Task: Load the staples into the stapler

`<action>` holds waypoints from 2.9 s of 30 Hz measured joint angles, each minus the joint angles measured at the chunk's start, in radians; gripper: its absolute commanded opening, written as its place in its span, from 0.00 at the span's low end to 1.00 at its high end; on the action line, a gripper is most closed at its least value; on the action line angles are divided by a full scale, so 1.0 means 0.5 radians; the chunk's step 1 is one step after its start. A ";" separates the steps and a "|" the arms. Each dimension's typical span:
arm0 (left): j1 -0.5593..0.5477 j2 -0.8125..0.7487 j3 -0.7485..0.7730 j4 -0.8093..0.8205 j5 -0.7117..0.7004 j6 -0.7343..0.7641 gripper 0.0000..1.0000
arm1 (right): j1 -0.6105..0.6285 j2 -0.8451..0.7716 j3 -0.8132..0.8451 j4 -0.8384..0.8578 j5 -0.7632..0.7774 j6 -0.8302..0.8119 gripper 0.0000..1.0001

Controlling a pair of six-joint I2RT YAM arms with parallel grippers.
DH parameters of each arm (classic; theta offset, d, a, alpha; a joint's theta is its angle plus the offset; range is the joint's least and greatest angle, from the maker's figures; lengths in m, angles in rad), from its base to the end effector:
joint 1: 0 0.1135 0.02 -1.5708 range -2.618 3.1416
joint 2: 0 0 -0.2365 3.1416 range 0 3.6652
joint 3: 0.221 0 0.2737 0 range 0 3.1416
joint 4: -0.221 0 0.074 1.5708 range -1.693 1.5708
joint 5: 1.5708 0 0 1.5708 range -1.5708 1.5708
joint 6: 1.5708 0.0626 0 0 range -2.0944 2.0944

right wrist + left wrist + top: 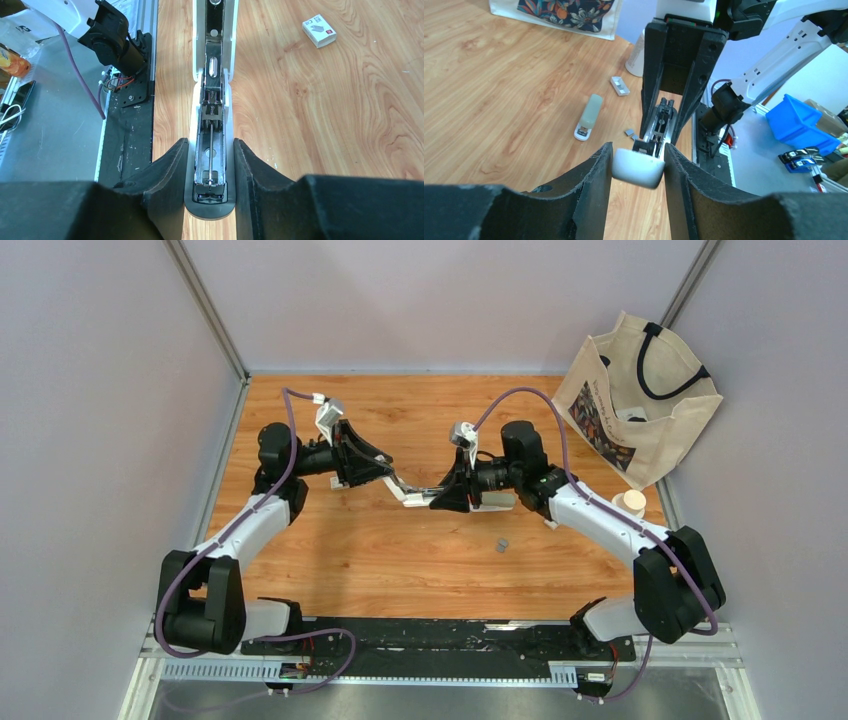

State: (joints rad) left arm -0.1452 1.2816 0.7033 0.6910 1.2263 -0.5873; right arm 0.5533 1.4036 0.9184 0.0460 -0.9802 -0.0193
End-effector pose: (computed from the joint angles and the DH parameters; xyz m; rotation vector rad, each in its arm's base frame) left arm 0.2918 -0.1022 0.2552 0.7460 1.5595 -1.4366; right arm 0.2648 0.2247 0.2289 -1.1711 1.6650 1.3152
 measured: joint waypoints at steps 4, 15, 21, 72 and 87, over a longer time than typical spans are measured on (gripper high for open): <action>-0.001 0.014 0.031 0.000 -0.028 0.018 0.63 | 0.006 0.000 0.002 -0.055 0.003 -0.023 0.00; -0.010 0.049 0.089 -0.089 -0.085 0.069 0.81 | 0.028 0.000 0.002 -0.114 0.014 -0.055 0.00; 0.002 0.038 0.197 -0.312 -0.154 0.208 0.81 | 0.036 0.000 0.002 -0.113 0.097 -0.052 0.00; 1.799 -0.409 0.560 -3.841 -0.156 2.768 0.85 | 0.621 0.994 0.472 0.120 2.234 0.078 0.00; 1.799 -0.410 0.547 -3.841 -0.151 2.800 0.86 | 0.632 1.067 0.519 0.080 2.262 0.103 0.00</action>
State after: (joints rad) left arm 0.7544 1.0767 0.9768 -1.2297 1.1507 0.8127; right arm 0.8692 1.9373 1.1778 0.0860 0.1509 0.0322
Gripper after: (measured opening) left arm 0.859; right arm 0.362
